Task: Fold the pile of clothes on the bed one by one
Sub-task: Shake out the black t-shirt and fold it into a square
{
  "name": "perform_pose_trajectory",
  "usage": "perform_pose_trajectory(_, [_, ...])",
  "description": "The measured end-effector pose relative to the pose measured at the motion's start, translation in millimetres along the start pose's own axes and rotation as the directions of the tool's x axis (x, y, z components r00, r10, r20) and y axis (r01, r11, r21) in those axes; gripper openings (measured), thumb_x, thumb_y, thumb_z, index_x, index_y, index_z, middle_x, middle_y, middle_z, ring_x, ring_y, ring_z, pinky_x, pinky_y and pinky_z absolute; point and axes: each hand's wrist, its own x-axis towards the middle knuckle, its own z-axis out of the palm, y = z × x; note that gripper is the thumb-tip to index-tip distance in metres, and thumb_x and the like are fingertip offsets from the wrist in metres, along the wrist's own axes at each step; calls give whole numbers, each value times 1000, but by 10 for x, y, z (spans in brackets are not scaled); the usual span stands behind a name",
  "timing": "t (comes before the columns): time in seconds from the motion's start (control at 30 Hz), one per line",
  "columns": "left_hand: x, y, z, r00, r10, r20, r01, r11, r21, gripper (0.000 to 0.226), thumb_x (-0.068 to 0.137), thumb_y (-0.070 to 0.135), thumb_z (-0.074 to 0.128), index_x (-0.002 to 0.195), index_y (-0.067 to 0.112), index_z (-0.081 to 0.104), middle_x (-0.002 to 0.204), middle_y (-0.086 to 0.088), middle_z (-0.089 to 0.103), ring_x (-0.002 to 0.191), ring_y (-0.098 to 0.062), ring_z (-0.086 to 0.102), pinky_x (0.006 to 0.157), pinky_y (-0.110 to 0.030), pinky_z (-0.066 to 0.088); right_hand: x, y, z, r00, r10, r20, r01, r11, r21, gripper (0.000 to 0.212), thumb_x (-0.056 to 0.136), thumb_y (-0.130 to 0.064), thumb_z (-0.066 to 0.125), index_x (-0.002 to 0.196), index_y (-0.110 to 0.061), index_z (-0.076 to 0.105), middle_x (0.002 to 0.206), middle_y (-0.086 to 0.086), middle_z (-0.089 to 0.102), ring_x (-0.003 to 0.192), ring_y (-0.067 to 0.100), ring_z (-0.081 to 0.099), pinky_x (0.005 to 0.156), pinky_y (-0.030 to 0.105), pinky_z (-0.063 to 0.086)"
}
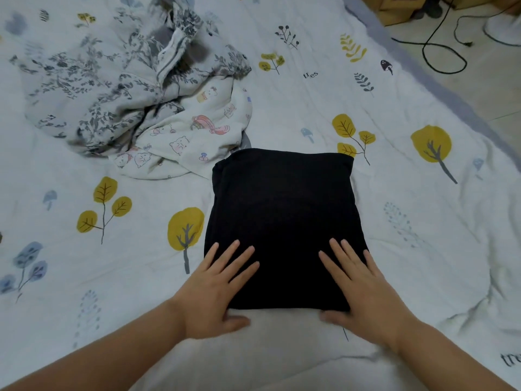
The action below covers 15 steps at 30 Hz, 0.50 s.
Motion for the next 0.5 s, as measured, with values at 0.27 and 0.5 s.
perform_pose_trajectory(0.27, [35, 37, -25, 986, -155, -58, 155, 988, -3, 85, 35, 20, 89, 117, 17, 65, 120, -7, 65, 109, -26, 63, 86, -40, 51, 48, -61, 9, 972, 42, -230, -56, 997, -54, 88, 28, -13, 94, 112, -15, 69, 119, 7, 66, 112, 24, 62, 90, 39, 46])
perform_pose_trajectory(0.5, [-269, 110, -269, 996, -33, -85, 30, 999, -41, 78, 28, 14, 89, 103, 27, 72, 107, 5, 71, 91, -9, 69, 73, -18, 53, -178, -84, -128, 930, -99, -354, 64, 992, -107, 69, 16, -7, 92, 82, -16, 77, 86, 1, 75, 80, 17, 72, 65, 30, 57])
